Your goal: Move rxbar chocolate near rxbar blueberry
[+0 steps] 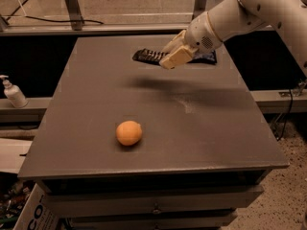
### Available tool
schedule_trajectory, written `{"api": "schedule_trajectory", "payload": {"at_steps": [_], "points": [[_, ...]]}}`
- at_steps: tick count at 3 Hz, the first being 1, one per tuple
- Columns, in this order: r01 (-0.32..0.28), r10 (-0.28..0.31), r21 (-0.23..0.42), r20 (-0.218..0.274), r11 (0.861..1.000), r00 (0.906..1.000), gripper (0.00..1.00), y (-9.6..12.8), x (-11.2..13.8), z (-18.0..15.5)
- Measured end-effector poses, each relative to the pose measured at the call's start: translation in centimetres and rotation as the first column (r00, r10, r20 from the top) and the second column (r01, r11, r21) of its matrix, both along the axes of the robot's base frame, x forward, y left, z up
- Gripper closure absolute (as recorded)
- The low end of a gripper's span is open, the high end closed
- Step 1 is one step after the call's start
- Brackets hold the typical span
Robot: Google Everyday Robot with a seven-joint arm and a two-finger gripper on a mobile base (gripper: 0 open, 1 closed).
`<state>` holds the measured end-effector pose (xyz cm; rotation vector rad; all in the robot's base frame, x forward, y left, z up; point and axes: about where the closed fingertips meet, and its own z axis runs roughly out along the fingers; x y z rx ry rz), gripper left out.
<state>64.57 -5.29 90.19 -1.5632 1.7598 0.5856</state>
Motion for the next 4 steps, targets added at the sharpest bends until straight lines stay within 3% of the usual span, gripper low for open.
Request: {"api": "schedule_trajectory", "payload": {"at_steps": [2,4], "points": [[0.013,-0.013,-0.025,0.003,1.0,0.9999,1.0,-0.4,0.3,-0.5],[0.111,-0.107,-0.093,0.043,0.99,0.9933,1.0,-5.3,1.7,-0.5]]}}
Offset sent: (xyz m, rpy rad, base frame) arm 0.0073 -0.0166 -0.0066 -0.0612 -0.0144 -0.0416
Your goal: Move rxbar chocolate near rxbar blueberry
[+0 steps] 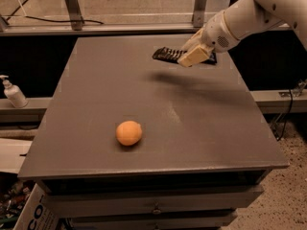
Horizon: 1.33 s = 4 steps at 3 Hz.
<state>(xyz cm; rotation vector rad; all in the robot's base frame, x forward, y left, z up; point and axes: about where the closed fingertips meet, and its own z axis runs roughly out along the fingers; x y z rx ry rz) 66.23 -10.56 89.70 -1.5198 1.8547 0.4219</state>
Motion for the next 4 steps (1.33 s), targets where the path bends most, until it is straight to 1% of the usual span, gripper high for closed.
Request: {"api": "schedule_trajectory", "payload": {"at_steps": [1,2,3,4], "points": [[0.058,-0.058,-0.044,0.0,0.997,0.9983,1.0,-2.9,0.4,-0.6],[0.115,-0.115,-0.084,0.002,0.99,0.9933,1.0,-6.1,0.7,-1.1],[0.164,-0.164,-0.121,0.01,0.979,0.9864,1.0,-8.7,1.0,-1.5],[0.212,-0.212,-0.148,0.015,0.966,0.9771,1.0,-11.2,1.1,-1.9]]}}
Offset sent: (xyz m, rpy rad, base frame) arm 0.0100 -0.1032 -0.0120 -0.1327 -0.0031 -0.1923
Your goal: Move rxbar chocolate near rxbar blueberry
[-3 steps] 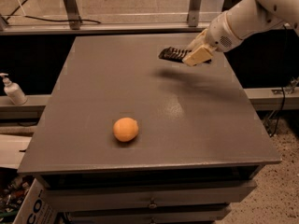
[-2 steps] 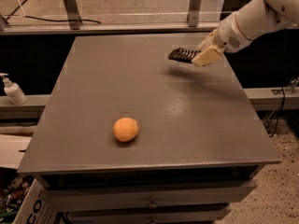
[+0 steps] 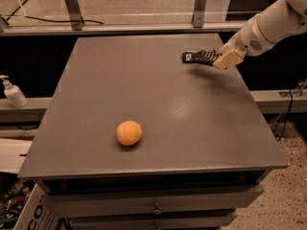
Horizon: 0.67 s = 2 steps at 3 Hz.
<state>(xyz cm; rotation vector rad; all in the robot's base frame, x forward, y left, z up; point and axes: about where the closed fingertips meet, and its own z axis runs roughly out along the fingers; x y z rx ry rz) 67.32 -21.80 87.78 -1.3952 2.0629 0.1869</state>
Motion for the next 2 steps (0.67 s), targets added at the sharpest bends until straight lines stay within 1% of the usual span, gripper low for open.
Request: {"api": "schedule_trajectory", "payload": {"at_steps": [2], "points": [[0.072,-0.073,-0.054,-0.007,0.996,0.9973,1.0,-3.7,0.4,-0.8]]}}
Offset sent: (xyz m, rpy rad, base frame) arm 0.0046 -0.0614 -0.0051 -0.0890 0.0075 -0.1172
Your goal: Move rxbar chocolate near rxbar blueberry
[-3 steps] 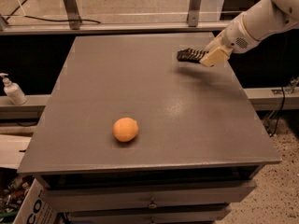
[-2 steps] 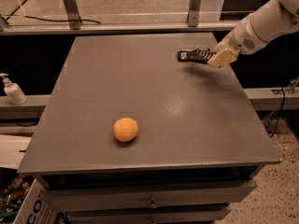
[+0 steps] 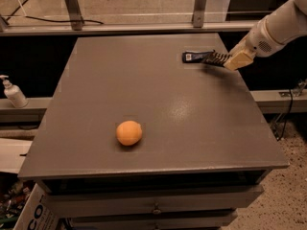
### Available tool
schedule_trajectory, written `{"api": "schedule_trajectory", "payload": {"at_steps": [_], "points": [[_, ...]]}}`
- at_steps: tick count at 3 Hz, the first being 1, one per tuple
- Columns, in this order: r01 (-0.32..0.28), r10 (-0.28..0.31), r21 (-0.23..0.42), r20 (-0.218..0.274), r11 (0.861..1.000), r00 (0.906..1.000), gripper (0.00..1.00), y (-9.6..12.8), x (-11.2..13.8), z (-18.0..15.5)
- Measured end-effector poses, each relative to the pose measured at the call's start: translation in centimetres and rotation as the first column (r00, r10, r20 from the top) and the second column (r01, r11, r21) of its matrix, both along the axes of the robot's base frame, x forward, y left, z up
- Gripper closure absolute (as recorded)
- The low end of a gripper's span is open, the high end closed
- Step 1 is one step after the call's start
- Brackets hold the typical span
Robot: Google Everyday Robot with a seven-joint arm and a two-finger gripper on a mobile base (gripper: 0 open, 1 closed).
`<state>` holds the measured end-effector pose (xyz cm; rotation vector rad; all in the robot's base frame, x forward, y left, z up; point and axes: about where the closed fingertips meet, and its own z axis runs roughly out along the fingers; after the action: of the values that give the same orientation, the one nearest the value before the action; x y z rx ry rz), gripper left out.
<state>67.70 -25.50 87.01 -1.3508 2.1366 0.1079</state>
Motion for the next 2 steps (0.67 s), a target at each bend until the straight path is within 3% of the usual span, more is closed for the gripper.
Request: {"api": "schedule_trajectory", "payload": {"at_steps": [2], "points": [[0.031,-0.032,-0.045,-0.02,0.998,0.9993,1.0,-1.91,0.7,-0.74]]}}
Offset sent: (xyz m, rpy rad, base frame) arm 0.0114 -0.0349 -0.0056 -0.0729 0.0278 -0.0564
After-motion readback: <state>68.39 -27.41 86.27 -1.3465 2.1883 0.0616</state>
